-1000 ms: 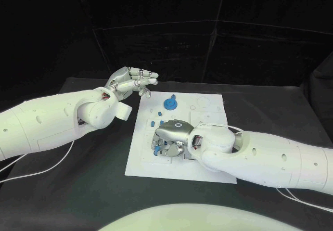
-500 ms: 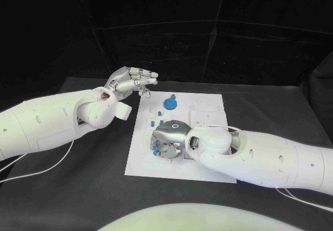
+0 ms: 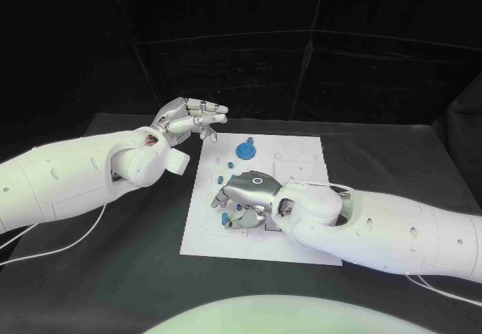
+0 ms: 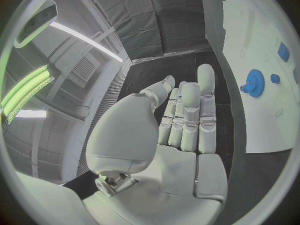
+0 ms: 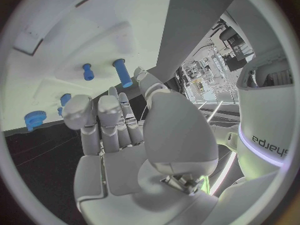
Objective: Assemble the parts on the task board
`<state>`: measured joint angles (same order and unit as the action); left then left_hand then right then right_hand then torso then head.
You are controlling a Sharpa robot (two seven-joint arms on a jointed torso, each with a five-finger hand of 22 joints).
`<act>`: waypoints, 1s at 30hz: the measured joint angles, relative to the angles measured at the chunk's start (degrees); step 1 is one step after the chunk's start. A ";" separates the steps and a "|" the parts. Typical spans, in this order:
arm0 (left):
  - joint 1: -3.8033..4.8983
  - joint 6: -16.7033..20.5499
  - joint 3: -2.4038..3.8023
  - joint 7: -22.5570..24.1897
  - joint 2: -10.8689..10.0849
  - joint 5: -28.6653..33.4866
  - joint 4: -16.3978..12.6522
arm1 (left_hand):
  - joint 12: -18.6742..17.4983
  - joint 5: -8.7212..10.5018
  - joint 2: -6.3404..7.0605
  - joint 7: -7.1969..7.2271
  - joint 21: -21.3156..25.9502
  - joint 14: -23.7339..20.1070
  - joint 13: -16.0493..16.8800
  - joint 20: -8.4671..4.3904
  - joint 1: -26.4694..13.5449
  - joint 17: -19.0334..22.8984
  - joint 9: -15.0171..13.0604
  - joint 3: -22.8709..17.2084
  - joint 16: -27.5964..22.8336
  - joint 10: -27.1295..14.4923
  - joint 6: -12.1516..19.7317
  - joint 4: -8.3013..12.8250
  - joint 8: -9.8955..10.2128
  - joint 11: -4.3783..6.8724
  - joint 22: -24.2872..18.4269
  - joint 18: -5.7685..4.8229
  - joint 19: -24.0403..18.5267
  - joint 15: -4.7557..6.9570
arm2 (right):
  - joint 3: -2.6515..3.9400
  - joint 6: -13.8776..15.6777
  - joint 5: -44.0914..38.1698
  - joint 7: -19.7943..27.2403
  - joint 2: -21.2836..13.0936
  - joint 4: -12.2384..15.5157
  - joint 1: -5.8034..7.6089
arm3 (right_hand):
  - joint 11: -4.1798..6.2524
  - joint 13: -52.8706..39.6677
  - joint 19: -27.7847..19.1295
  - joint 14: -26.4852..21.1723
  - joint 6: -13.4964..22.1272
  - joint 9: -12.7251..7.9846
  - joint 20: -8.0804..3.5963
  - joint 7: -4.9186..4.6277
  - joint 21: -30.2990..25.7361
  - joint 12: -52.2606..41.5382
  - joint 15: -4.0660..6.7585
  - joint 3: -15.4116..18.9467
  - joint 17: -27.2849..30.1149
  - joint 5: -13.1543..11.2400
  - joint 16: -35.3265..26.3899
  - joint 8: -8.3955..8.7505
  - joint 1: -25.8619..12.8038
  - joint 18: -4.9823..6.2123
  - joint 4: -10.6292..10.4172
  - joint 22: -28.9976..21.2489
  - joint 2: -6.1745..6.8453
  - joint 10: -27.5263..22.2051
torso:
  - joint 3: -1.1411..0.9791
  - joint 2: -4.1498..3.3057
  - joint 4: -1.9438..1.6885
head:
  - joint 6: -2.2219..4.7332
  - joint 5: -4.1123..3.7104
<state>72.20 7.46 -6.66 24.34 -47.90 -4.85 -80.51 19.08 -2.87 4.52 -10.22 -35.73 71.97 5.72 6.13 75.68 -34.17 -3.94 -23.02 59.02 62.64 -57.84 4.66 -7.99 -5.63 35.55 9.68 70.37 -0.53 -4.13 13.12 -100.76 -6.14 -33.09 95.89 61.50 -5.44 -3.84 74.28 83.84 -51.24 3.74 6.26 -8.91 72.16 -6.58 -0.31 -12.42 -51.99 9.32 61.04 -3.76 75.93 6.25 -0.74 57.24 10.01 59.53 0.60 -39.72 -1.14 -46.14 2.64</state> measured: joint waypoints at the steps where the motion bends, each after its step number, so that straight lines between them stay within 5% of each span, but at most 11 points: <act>1: 0.00 0.00 0.00 -0.01 -0.02 0.00 0.00 | 0.00 0.00 0.00 0.00 0.00 0.00 0.00 0.00 0.00 0.00 0.00 0.00 0.00 0.00 0.00 0.00 0.00 0.00 0.00 0.00 0.00 0.00 | 0.00 0.59 0.20 0.28 -0.69 0.49 0.00 | -0.08 0.00 -0.11 0.00 0.00 0.04 0.11 0.00 -0.02 -0.35 0.00 1.01 0.00 0.00 0.00 0.00 0.00 0.00 -0.06 -0.20 0.00 -0.08 | 0.00 0.02 0.01 | 0.04 -0.01; 6: 0.00 -0.01 -0.01 -0.03 -0.13 0.00 0.01 | 0.00 0.00 0.00 0.00 0.00 0.00 0.00 0.00 0.00 0.00 0.00 0.00 0.00 0.00 0.00 0.00 0.00 0.00 0.00 0.00 0.00 0.00 | 0.02 3.24 2.19 1.56 -5.07 3.35 0.01 | -0.06 -0.11 -0.17 0.00 -0.14 0.23 0.17 -0.14 -0.07 -2.21 0.00 4.01 -0.02 0.37 0.00 0.00 0.94 0.00 -0.34 -0.30 -0.94 -0.05 | 0.00 0.08 0.08 | 0.23 -0.25; 10: 0.00 -0.02 -0.01 -0.06 -0.30 0.00 -0.07 | 0.00 0.00 0.00 0.00 0.00 0.00 0.00 0.00 0.00 0.00 0.00 0.00 0.00 0.00 0.00 0.00 0.00 0.00 0.01 0.00 0.00 0.00 | 0.47 5.34 7.77 2.22 -11.74 6.41 1.02 | 0.62 -1.11 1.13 0.00 -3.69 0.76 -0.24 -0.24 1.07 -6.21 0.00 5.08 -0.12 0.54 0.00 -1.28 0.96 -0.01 -1.03 1.98 -2.83 6.68 | 0.08 0.12 0.10 | 0.51 -0.87; 14: 0.00 -0.01 -0.03 -0.07 -0.53 0.00 -0.17 | 0.00 0.00 0.00 0.00 0.00 0.00 0.00 0.00 0.00 0.00 0.00 0.00 0.00 0.00 0.00 0.00 0.00 0.00 0.01 0.00 0.00 0.00 | 0.98 6.56 15.31 1.67 -18.05 8.08 2.59 | 2.88 -5.00 4.35 0.05 -7.34 1.37 -1.63 1.59 4.92 -13.43 1.97 6.79 -0.23 1.19 0.00 -3.31 -0.41 -0.10 -2.41 8.18 -3.01 17.18 | 0.10 0.14 0.16 | 0.88 -1.99; 16: 0.00 -0.01 -0.03 -0.08 -0.61 0.00 -0.28 | 0.00 0.00 0.00 0.00 0.00 0.00 0.00 0.00 0.00 0.00 0.00 0.00 0.00 0.00 0.00 0.00 0.00 0.00 0.01 0.00 0.00 0.00 | 0.98 6.72 18.81 0.88 -20.73 8.81 2.85 | 4.14 -12.90 6.11 0.10 -8.86 1.71 -2.71 2.64 7.11 -21.87 3.04 8.18 -0.23 2.56 0.01 -4.26 -1.62 -1.48 -3.13 11.76 -2.93 21.11 | 0.12 0.15 0.27 | 1.06 -2.64; 18: 0.00 -0.01 -0.04 -0.08 -0.71 0.00 -0.44 | 0.00 0.00 0.00 0.00 0.00 0.00 0.00 0.00 0.00 0.00 0.00 0.00 0.00 0.01 0.00 0.00 0.00 0.00 0.01 0.00 0.00 0.00 | 0.98 6.68 22.11 -0.62 -23.71 9.60 3.03 | 4.66 -32.08 7.75 0.21 -9.69 2.12 -3.43 3.46 9.51 -39.06 3.51 9.87 -0.23 4.46 -0.16 -4.91 -2.21 -1.87 -3.90 15.72 -3.41 22.43 | 0.15 0.15 0.44 | 1.22 -3.12; 22: 0.00 -0.01 -0.13 -0.08 -0.75 0.01 -0.69 | 0.00 0.00 0.00 0.00 0.18 0.00 0.00 0.00 0.00 0.04 0.00 0.02 0.00 0.01 0.00 0.02 0.00 0.00 0.00 0.00 0.00 0.00 | 0.99 6.18 25.34 -4.53 -27.73 10.50 3.23 | 4.77 -44.69 8.10 0.21 -9.68 2.82 -3.48 3.46 10.77 -49.40 3.51 12.92 -0.29 7.37 -0.35 -5.48 -3.78 -1.87 -6.28 17.65 -4.17 19.87 | 0.16 0.18 0.86 | 1.53 -3.81; 24: 0.00 -0.01 -0.24 -0.08 -0.75 0.01 -0.76 | 0.00 0.00 0.00 0.00 0.24 0.00 0.00 0.00 0.00 0.11 0.00 0.16 0.00 0.01 0.00 0.16 0.00 0.00 -0.04 0.00 0.00 0.00 | 0.99 5.85 25.70 -6.32 -28.95 11.05 3.23 | 4.72 -48.91 8.20 0.21 -9.64 3.08 -3.37 3.42 11.06 -52.55 3.51 14.47 -3.20 7.37 1.70 -5.53 -4.16 -2.75 -7.08 17.71 -4.30 19.46 | 0.18 0.19 1.03 | 1.59 -4.09; 30: 0.00 0.05 -0.88 0.04 -0.95 0.01 -0.99 | 0.00 0.00 0.00 0.00 0.24 0.00 0.00 0.00 0.00 0.05 0.00 0.16 0.00 0.01 0.00 0.16 0.00 0.00 -0.04 0.00 0.00 0.00 | 0.94 4.60 24.95 -11.52 -31.40 12.46 3.13 | 4.55 -67.54 8.37 0.21 -8.86 4.00 -3.20 3.12 11.34 -67.82 3.51 18.27 -5.21 6.79 2.86 -6.22 -4.05 -2.75 -8.80 17.71 -4.41 23.53 | 0.14 0.25 1.57 | 1.61 -4.64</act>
<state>72.20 7.52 -7.54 24.38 -48.85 -4.85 -81.49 19.08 -2.87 4.52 -10.22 -35.49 71.97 5.72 6.13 75.68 -34.12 -3.94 -22.86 59.02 62.64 -57.84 4.82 -8.00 -5.64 35.51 9.68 70.37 -0.53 -3.19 17.72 -75.81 -17.66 -64.49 108.35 64.63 -0.89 -71.37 82.65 84.05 -60.10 7.74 3.07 -5.79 83.50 -74.40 3.20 5.85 -57.20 16.11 63.90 -9.98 71.88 3.51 -9.55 74.95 5.60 83.06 0.74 -39.46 0.43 -44.52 -2.00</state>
